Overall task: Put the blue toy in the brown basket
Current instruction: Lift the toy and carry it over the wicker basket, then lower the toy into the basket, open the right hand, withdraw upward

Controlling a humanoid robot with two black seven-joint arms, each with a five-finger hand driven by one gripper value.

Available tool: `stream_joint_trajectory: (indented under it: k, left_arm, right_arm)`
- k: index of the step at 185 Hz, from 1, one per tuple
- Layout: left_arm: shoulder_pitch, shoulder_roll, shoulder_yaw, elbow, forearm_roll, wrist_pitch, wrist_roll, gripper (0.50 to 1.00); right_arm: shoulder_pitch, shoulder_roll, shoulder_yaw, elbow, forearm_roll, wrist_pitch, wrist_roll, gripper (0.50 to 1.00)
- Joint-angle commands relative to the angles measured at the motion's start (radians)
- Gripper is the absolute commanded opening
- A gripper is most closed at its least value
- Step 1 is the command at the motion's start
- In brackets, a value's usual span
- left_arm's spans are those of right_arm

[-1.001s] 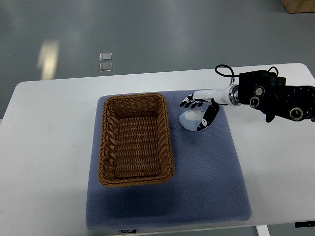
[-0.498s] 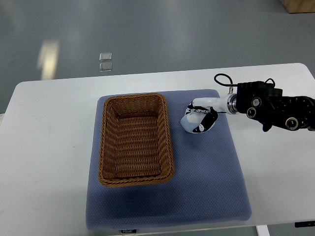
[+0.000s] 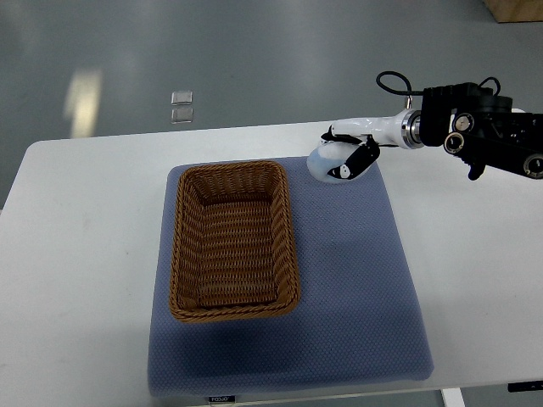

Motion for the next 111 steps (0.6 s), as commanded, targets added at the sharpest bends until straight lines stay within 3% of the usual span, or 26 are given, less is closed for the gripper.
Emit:
stream_joint_trajectory:
  k: [1, 46, 86, 111]
  left_arm:
    - [0.000, 0.000, -0.001, 0.000, -0.001, 0.000, 0.000, 1.000]
    - [0.000, 0.000, 0.000, 0.000, 0.001, 0.000, 0.000, 1.000]
    - [0.000, 0.000, -0.001, 0.000, 0.001, 0.000, -0.001, 1.000]
    - [0.000, 0.000, -0.001, -0.004, 0.001, 0.000, 0.000, 1.000]
  right_arm:
    - [0.040, 0.012, -0.002, 0.039, 0.057, 0.002, 0.003, 0.502]
    - [0.064, 0.176, -0.016, 0.038, 0.082, -0.013, 0.008, 0.527]
    - [0.066, 0.387, -0.088, -0.072, 0.079, -0.059, 0.008, 0.541]
    - [0.043, 0.462, -0.134, -0.122, 0.066, -0.085, 0.008, 0.554]
